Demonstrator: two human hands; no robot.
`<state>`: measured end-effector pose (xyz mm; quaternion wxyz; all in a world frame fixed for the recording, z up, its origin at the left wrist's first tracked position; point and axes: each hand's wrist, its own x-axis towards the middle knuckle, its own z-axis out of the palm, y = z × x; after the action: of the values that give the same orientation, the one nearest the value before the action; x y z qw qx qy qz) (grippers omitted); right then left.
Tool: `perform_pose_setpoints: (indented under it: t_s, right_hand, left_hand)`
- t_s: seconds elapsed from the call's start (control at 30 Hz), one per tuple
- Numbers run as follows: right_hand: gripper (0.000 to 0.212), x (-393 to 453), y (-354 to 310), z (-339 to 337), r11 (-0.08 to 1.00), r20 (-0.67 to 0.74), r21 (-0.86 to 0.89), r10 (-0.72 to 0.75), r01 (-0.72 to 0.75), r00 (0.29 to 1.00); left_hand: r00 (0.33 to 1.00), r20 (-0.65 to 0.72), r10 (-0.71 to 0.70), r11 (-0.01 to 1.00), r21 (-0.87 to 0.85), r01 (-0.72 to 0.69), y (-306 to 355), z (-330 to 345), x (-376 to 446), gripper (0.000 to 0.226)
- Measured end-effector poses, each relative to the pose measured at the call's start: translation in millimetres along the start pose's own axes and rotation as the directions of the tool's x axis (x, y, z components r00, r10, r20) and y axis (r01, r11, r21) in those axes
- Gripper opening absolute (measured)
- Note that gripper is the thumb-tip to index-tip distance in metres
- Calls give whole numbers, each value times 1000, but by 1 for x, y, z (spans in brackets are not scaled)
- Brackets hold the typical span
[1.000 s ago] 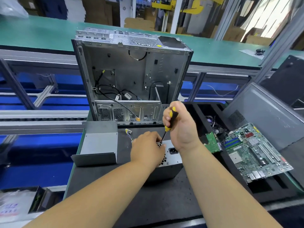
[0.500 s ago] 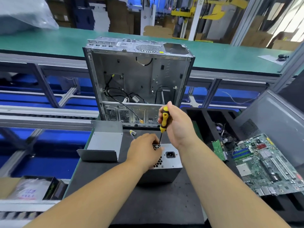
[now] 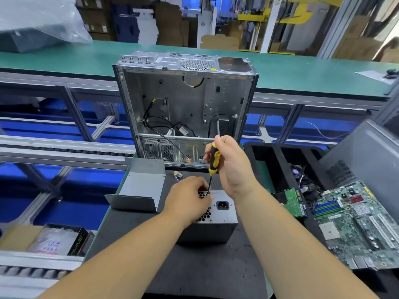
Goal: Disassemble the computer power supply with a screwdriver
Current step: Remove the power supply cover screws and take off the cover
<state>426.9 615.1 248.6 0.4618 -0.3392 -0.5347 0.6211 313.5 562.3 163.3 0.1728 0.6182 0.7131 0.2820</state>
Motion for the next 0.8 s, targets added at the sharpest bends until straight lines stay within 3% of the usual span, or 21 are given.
perform_pose_setpoints:
  t_s: [0.17, 0.4, 0.5, 0.57, 0.8]
  right_hand:
    - [26, 1, -5, 1, 997, -54, -54, 53, -55, 997]
    - [53, 5, -1, 9, 990, 23, 102, 94, -96, 995]
    - [46, 7, 2, 6, 980, 112, 191, 43, -64, 993]
    - [32, 7, 3, 3, 986, 138, 161, 16, -38, 990]
    - [22, 4, 4, -11, 1000, 51, -11, -21, 21, 998]
  left_hand:
    - [1000, 17, -8, 1000, 2, 8, 0, -1, 0, 15]
    - [1000, 14, -6, 1000, 28, 6, 1, 0, 0, 19]
    - [1000, 8, 1, 1000, 25, -2, 1, 0, 0, 16]
    - [1000, 0, 9, 1000, 25, -9, 1, 0, -1, 16]
    - [1000, -14, 23, 999, 25, -22, 1, 0, -3, 11]
